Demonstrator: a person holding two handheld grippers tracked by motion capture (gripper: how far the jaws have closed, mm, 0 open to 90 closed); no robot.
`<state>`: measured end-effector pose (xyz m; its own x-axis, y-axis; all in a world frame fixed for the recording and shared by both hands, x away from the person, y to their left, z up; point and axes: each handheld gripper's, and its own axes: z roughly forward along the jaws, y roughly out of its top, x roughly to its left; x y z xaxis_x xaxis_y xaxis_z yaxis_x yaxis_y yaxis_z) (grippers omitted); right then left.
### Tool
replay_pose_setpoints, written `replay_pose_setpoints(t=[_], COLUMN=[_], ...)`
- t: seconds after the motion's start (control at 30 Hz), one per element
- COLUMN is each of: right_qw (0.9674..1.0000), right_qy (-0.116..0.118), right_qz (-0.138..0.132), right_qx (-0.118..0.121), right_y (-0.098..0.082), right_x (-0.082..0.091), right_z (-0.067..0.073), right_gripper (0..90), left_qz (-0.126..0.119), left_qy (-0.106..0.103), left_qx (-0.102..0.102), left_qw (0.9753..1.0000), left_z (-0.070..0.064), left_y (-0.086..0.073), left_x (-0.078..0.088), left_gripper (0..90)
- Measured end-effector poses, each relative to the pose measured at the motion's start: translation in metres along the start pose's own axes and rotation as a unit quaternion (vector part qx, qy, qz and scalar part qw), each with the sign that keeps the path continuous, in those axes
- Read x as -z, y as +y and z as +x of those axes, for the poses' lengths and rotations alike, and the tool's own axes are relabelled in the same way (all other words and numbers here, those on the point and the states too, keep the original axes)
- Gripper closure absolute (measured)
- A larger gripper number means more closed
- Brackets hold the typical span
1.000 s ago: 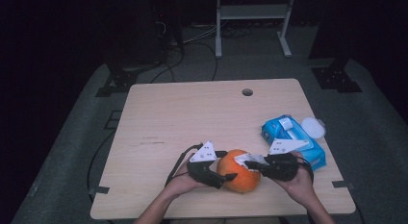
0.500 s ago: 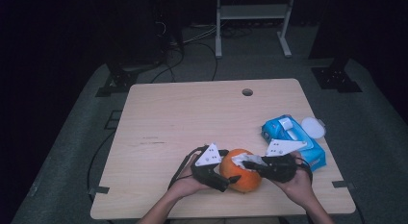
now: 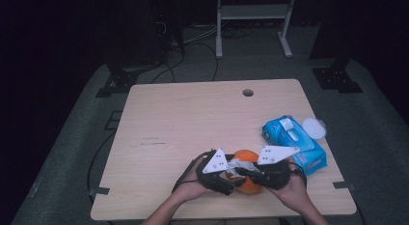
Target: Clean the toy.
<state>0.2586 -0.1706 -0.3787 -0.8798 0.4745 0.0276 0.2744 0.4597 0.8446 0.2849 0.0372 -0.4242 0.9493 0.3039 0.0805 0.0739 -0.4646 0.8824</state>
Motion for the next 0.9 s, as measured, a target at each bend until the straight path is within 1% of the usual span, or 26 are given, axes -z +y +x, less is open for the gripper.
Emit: replay_pose_setpoints(t=[0.03, 0.07, 0.1, 0.13, 0.23, 0.27, 0.3, 0.37, 0.43, 0.53, 0.63, 0.73, 0.9], right_qw=[1.0, 1.0, 0.9999, 0.9999, 0.9993, 0.9988, 0.9988, 0.9982, 0.9979, 0.9977, 0.9974, 0.9974, 0.9978], right_qy=[-0.005, -0.005, -0.011, -0.011, -0.022, -0.029, -0.029, -0.034, -0.038, -0.043, -0.044, -0.043, -0.041], right_qz=[-0.001, -0.001, -0.005, -0.005, -0.009, -0.009, -0.009, -0.006, -0.003, 0.002, 0.006, 0.005, -0.004], right_qx=[-0.005, -0.005, -0.012, -0.012, -0.028, -0.039, -0.039, -0.049, -0.052, -0.053, -0.057, -0.057, -0.052], right_y=[-0.002, -0.002, -0.004, -0.004, -0.009, -0.013, -0.013, -0.017, -0.02, -0.024, -0.026, -0.026, -0.022], right_x=[0.001, 0.001, 0.004, 0.004, 0.013, 0.018, 0.018, 0.022, 0.025, 0.026, 0.026, 0.025, 0.025], right_z=[-0.004, -0.004, -0.011, -0.011, -0.021, -0.028, -0.028, -0.034, -0.037, -0.039, -0.039, -0.039, -0.035], right_gripper=[82.1, 82.1, 82.0, 81.9, 81.6, 81.4, 81.4, 81.1, 81.1, 81.1, 81.1, 81.2, 82.4], left_qz=[-0.002, -0.002, -0.003, -0.002, -0.007, -0.009, -0.008, -0.011, -0.01, -0.01, -0.011, -0.011, -0.009], left_qy=[-0.001, -0.002, -0.003, -0.003, -0.007, -0.009, -0.01, -0.013, -0.013, -0.015, -0.018, -0.021, -0.017], left_qx=[0.003, 0.005, 0.007, 0.006, 0.015, 0.017, 0.017, 0.019, 0.021, 0.029, 0.038, 0.043, 0.038], left_qw=[1.0, 1.0, 1.0, 1.0, 0.9998, 0.9998, 0.9998, 0.9997, 0.9996, 0.9994, 0.999, 0.9988, 0.9991], left_z=[0.001, 0.002, 0.003, 0.004, 0.005, 0.006, 0.007, 0.008, 0.01, 0.012, 0.014, 0.015, 0.012], left_y=[-0.002, -0.002, -0.003, -0.004, -0.006, -0.006, -0.007, -0.008, -0.009, -0.011, -0.013, -0.013, -0.011], left_x=[0.001, 0.001, 0.001, 0.002, 0.002, 0.002, 0.002, 0.003, 0.004, 0.005, 0.005, 0.005, 0.004], left_gripper=[19.6, 19.6, 19.6, 19.6, 19.5, 19.4, 19.4, 19.4, 19.4, 19.4, 19.1, 18.1, 17.8])
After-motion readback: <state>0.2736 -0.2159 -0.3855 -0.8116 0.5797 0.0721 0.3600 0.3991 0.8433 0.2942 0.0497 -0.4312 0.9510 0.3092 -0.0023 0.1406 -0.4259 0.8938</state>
